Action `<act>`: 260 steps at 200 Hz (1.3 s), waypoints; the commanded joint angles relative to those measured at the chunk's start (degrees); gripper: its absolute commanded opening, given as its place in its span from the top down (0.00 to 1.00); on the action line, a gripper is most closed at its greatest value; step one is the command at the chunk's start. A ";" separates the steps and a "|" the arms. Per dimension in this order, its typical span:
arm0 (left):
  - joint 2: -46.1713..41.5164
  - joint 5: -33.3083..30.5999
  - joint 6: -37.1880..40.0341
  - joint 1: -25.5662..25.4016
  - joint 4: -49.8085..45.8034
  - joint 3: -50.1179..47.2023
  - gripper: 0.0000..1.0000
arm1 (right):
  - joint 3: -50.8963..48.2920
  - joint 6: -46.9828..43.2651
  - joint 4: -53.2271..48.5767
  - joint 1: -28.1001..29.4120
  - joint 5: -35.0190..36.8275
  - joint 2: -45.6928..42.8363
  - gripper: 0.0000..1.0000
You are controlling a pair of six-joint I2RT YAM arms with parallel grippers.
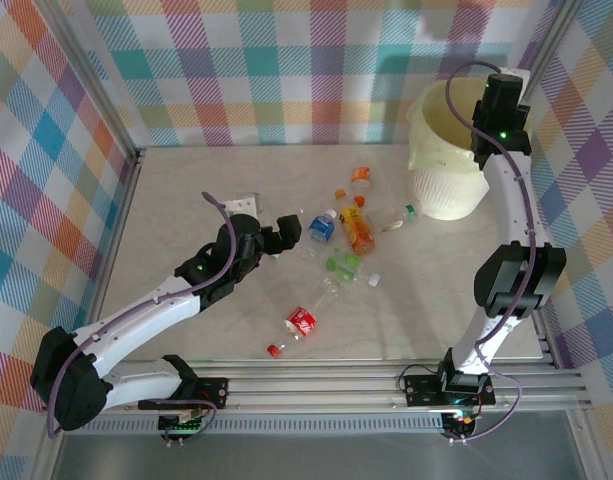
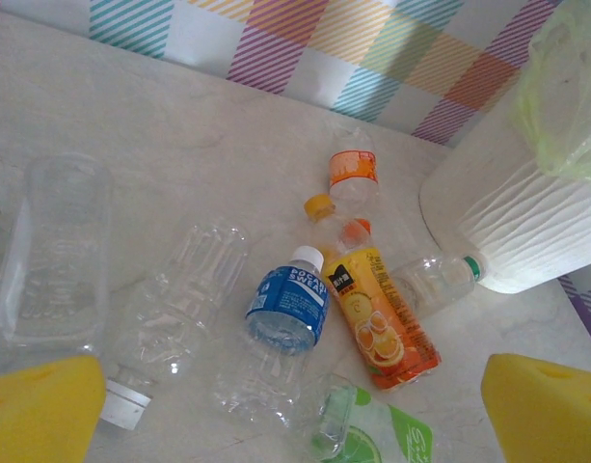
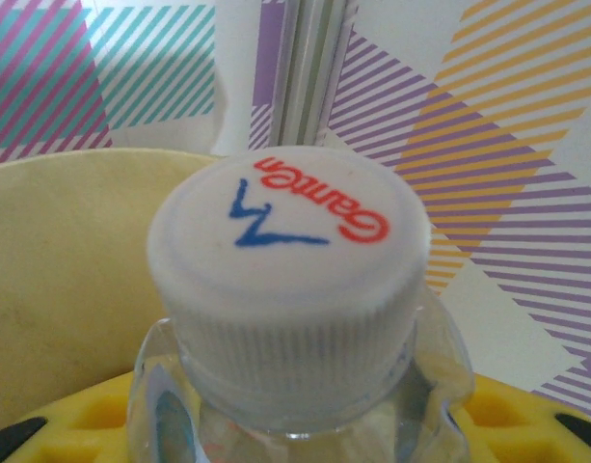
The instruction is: Put the plastic bottles in the bin
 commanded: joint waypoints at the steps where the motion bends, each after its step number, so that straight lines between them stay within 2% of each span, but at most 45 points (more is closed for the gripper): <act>1: 0.27 -1.49 -1.02 -0.63 0.75 -1.33 0.00 | 1.83 1.13 1.70 -0.92 2.58 3.14 0.60; 17: 0.23 -1.61 -1.16 -0.65 0.41 -1.38 0.00 | 3.96 1.93 0.69 -1.29 3.07 5.04 0.55; 64: -0.14 -4.91 -2.79 -0.65 -2.12 -1.37 0.00 | 10.95 3.97 -3.31 -1.24 2.81 8.47 0.29; 84: -0.34 -6.68 -3.86 -0.66 -3.61 -1.58 0.00 | 10.96 3.49 -3.29 -1.24 2.73 7.79 0.22; 107: -0.31 -9.33 -5.59 -0.51 -6.52 -1.16 0.00 | 10.55 2.93 -3.92 -1.23 2.00 6.64 0.07; 126: -0.31 -10.63 -6.99 -0.17 -9.13 -0.60 0.00 | 9.79 2.84 -4.68 -1.20 0.09 5.37 0.00; 199: -0.69 -14.26 -13.65 2.47 -15.46 -0.78 0.00 | 1.54 4.13 -2.61 -0.77 -9.50 -3.02 0.00; 236: -0.67 -15.12 -17.51 4.43 -19.62 -0.50 0.00 | -2.22 6.85 -5.39 -0.29 -20.29 -8.56 0.00; 260: -0.47 -14.46 -19.39 5.88 -21.08 -0.48 0.00 | -8.95 10.41 -3.93 -0.06 -27.79 -14.24 0.00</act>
